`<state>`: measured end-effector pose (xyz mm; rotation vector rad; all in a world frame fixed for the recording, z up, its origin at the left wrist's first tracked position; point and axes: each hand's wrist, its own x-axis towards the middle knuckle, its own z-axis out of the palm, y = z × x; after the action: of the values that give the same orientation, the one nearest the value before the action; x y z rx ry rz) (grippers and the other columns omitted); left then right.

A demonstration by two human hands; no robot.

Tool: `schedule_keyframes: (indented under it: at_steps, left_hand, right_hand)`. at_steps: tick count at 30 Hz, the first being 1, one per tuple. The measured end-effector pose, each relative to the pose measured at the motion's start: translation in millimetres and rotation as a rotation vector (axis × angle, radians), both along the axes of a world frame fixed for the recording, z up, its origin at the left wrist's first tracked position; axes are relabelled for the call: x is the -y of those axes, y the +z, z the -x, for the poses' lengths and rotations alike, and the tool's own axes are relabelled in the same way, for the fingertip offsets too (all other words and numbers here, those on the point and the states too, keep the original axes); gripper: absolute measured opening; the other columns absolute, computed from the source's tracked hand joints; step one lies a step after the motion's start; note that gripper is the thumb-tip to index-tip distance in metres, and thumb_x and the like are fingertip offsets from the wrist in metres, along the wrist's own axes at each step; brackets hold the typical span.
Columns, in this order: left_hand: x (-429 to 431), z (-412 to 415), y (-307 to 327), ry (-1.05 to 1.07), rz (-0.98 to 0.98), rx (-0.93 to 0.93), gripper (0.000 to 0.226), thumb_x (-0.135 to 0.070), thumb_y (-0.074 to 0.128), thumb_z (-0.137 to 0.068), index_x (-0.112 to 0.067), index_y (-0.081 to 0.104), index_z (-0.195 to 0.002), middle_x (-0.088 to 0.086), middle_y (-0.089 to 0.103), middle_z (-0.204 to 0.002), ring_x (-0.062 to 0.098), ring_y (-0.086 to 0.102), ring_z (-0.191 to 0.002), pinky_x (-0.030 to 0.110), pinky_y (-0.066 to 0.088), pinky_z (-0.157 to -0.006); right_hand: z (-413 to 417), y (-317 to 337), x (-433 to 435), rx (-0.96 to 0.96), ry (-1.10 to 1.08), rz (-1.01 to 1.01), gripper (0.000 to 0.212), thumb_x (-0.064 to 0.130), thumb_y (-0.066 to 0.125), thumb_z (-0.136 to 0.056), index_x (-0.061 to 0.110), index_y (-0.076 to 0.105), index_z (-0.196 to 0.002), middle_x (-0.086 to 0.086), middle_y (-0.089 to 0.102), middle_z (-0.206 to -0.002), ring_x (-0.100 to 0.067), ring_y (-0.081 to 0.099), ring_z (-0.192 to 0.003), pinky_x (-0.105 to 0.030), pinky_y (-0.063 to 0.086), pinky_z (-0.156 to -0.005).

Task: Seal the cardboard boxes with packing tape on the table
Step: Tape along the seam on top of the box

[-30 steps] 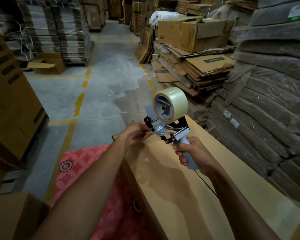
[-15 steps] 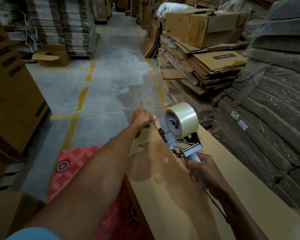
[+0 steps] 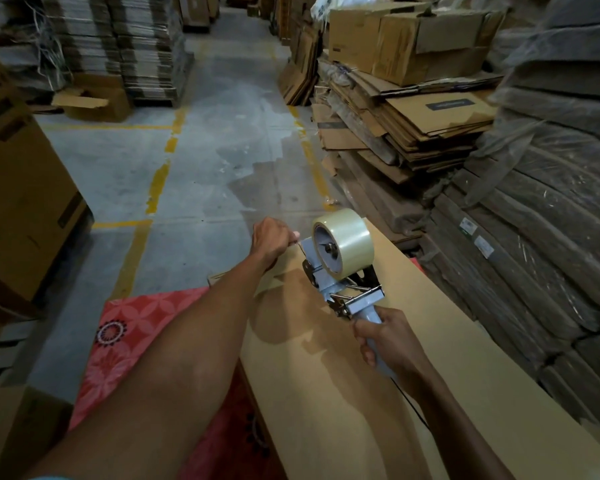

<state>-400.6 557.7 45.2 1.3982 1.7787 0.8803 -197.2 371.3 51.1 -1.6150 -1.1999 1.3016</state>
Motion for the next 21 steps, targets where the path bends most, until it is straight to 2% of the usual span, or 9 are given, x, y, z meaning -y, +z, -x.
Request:
schedule_keyframes:
  at_steps: [2, 4, 7, 9, 11, 14, 15, 18, 21]
  left_hand:
    - [-1, 2, 0, -0.001, 0.042, -0.005, 0.035, -0.019, 0.08, -0.081, 0.012, 0.065, -0.076, 0.014, 0.065, -0.078, 0.022, 0.06, -0.078, 0.032, 0.048, -0.07]
    - [-1, 3, 2, -0.021, 0.097, -0.038, 0.032, -0.022, 0.079, -0.081, 0.006, 0.071, -0.095, 0.014, 0.068, -0.097, 0.027, 0.064, -0.093, 0.036, 0.054, -0.08]
    - [4, 3, 7, -0.073, 0.163, -0.147, 0.032, -0.024, 0.069, -0.088, -0.005, 0.069, -0.114, 0.009, 0.062, -0.104, 0.029, 0.061, -0.101, 0.032, 0.049, -0.08]
    - [5, 0, 7, -0.049, 0.131, -0.206, 0.032, -0.027, 0.067, -0.089, -0.008, 0.069, -0.115, 0.012, 0.065, -0.112, 0.032, 0.061, -0.102, 0.033, 0.049, -0.081]
    - [14, -7, 6, -0.049, -0.025, -0.291, 0.026, -0.021, 0.064, -0.091, -0.011, 0.069, -0.114, 0.016, 0.067, -0.114, 0.035, 0.062, -0.103, 0.036, 0.049, -0.083]
    - [29, -15, 2, -0.283, -0.136, -0.466, 0.014, -0.012, 0.063, -0.086, -0.015, 0.067, -0.099, 0.017, 0.07, -0.107, 0.038, 0.065, -0.099, 0.039, 0.051, -0.081]
    - [31, -16, 3, -0.374, -0.099, -0.548, 0.015, -0.015, 0.065, -0.086, -0.016, 0.065, -0.101, 0.018, 0.069, -0.112, 0.039, 0.063, -0.103, 0.042, 0.05, -0.084]
    - [25, -14, 5, -0.523, 0.081, -0.727, 0.042, -0.026, 0.063, -0.092, -0.018, 0.054, -0.133, 0.013, 0.057, -0.138, 0.038, 0.055, -0.121, 0.045, 0.047, -0.098]
    - [20, -16, 3, -0.549, 0.122, -0.8, 0.049, -0.025, 0.058, -0.096, -0.023, 0.047, -0.143, 0.009, 0.051, -0.146, 0.034, 0.05, -0.13, 0.046, 0.045, -0.103]
  right_hand:
    - [0, -1, 0, 0.018, 0.005, 0.005, 0.011, 0.004, 0.063, -0.079, 0.001, 0.058, -0.07, -0.015, 0.053, -0.059, -0.025, 0.042, -0.049, -0.032, 0.037, -0.048]
    - [0, 0, 0, 0.031, 0.007, 0.014, 0.013, 0.002, 0.062, -0.083, 0.005, 0.058, -0.071, -0.013, 0.054, -0.061, -0.024, 0.042, -0.05, -0.032, 0.036, -0.047]
    - [2, 4, -1, 0.031, 0.002, 0.033, 0.014, 0.003, 0.062, -0.083, 0.005, 0.057, -0.071, -0.014, 0.053, -0.061, -0.023, 0.042, -0.049, -0.032, 0.035, -0.047]
    - [2, 8, -2, 0.021, -0.009, 0.053, 0.012, 0.003, 0.061, -0.083, 0.004, 0.057, -0.072, -0.015, 0.052, -0.062, -0.023, 0.042, -0.048, -0.031, 0.034, -0.046]
    - [2, 12, -3, 0.011, -0.009, 0.067, 0.011, 0.003, 0.061, -0.084, 0.005, 0.058, -0.073, -0.013, 0.053, -0.062, -0.022, 0.043, -0.047, -0.03, 0.034, -0.045]
    - [1, 16, -5, 0.011, 0.006, 0.073, 0.015, 0.003, 0.061, -0.085, 0.007, 0.058, -0.072, -0.009, 0.053, -0.059, -0.018, 0.044, -0.044, -0.028, 0.034, -0.044]
    - [0, 17, -5, 0.021, 0.01, 0.075, 0.016, 0.004, 0.061, -0.085, 0.007, 0.057, -0.07, -0.008, 0.053, -0.058, -0.018, 0.044, -0.043, -0.027, 0.034, -0.043]
    - [0, 20, -8, 0.066, 0.029, 0.089, 0.016, 0.007, 0.062, -0.083, 0.009, 0.058, -0.068, -0.007, 0.054, -0.058, -0.017, 0.045, -0.043, -0.026, 0.036, -0.044]
    - [-2, 22, -6, 0.093, 0.041, 0.087, 0.013, 0.009, 0.062, -0.082, 0.008, 0.059, -0.069, -0.006, 0.055, -0.058, -0.017, 0.046, -0.044, -0.028, 0.037, -0.045]
